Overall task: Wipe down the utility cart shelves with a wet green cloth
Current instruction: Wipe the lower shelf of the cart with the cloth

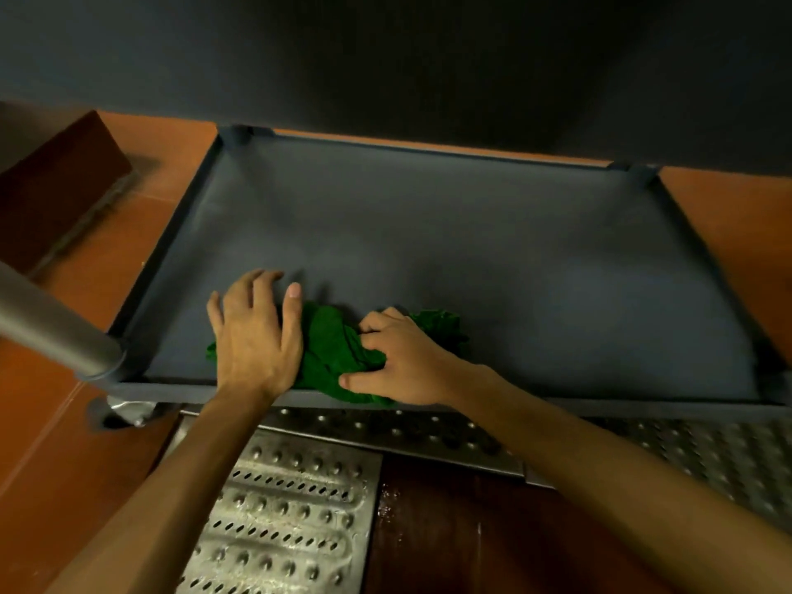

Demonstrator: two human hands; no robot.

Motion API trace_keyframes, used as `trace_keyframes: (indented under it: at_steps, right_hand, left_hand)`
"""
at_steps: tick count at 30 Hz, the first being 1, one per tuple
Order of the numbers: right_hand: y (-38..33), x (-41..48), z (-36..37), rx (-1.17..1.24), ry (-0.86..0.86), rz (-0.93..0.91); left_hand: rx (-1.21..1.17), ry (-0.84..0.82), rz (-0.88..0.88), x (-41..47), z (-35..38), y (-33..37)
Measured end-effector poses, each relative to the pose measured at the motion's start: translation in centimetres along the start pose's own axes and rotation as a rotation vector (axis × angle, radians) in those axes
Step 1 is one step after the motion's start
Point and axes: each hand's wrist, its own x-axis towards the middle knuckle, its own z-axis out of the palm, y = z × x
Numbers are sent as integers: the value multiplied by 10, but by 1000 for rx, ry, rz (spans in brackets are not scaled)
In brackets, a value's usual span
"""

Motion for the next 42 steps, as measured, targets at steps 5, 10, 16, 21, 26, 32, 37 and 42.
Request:
trace_keyframes:
  at_steps: [5,10,16,21,26,32,37,42]
  right_hand:
    - [22,-35,-17,-5,5,58]
    - [53,-72,-35,-27,11,158]
    - [85,-119,-60,-15,72,263]
    - [105,-152,-82,-74,114,366]
    - [124,-180,-101,-71,157,447]
    - [146,-209,-119,-133,179,529]
    - [163,-236,-141,-208,176,654]
    - [177,-260,-154,-285,170,772]
  left_hand:
    - [-40,-66,90,-9,13,41]
    - [-94,-163,238,-21,31,93]
    - [-108,-224,346,-35,46,126]
    - [-60,-274,436,-52,55,136]
    - [49,-285,527,-59,58,131]
    - [52,-288,495,-57,58,130]
    - [43,-289,473,-57,58,129]
    - [23,-295,456,-56,59,127]
